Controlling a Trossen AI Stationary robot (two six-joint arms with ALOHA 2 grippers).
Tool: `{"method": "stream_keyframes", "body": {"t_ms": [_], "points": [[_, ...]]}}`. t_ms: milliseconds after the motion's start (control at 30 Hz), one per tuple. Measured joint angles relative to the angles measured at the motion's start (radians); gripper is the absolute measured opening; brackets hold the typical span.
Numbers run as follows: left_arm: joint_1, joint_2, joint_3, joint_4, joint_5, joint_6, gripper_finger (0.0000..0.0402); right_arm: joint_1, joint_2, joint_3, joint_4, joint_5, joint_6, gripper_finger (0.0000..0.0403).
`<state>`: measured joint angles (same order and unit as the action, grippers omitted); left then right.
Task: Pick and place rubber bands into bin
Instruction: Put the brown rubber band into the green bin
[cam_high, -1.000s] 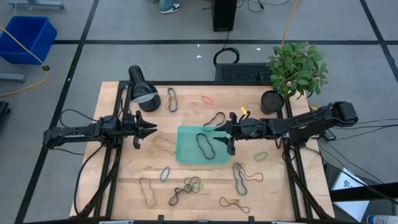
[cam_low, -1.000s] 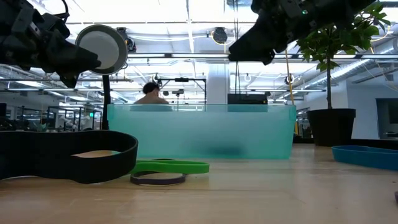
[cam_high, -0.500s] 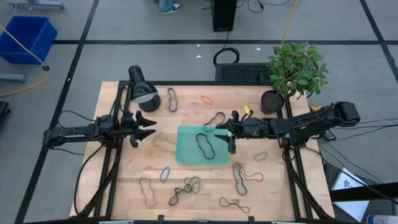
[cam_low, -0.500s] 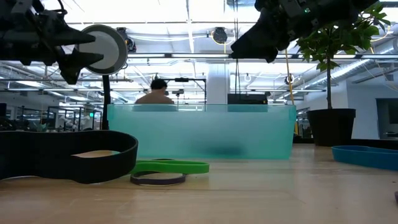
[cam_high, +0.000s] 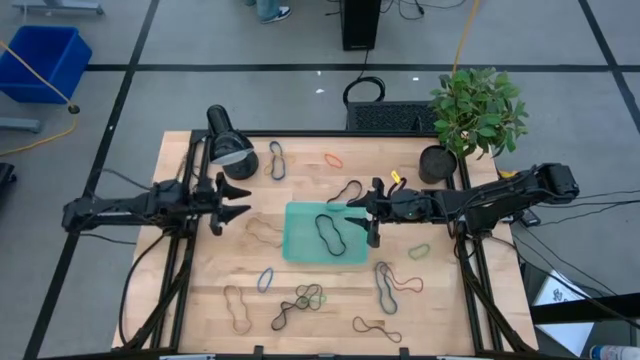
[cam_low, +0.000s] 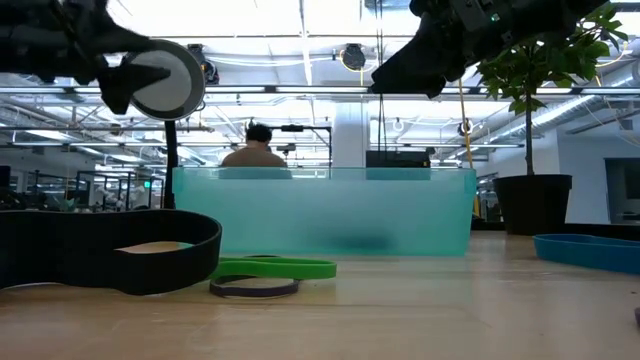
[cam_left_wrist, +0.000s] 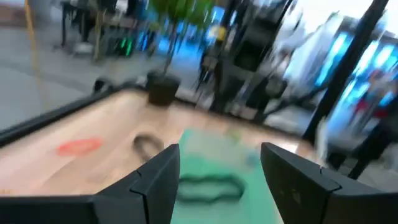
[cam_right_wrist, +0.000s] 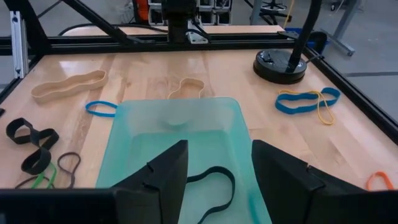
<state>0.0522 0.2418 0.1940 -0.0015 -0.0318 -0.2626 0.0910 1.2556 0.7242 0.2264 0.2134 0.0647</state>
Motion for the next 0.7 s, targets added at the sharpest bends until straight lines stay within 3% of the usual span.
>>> {"method": "stream_keyframes", "body": {"t_ms": [267, 467, 567, 700], "points": [[-0.078, 0.354, 0.245, -0.162, -0.018, 0.169, 0.0232, 0.000, 0.000, 0.000, 0.000, 0.001, -0.001, 0.0172], [-0.109, 0.613, 0.420, -0.456, -0.067, 0.247, 0.0232, 0.000, 0.000, 0.000, -0.001, 0.001, -0.001, 0.0175], [-0.110, 0.720, 0.452, -0.568, -0.093, 0.251, 0.0232, 0.000, 0.000, 0.000, -0.002, 0.000, -0.002, 0.0173], [-0.110, 0.839, 0.452, -0.578, -0.098, 0.284, 0.0232, 0.000, 0.000, 0.000, -0.005, 0.000, -0.002, 0.0170]]}}
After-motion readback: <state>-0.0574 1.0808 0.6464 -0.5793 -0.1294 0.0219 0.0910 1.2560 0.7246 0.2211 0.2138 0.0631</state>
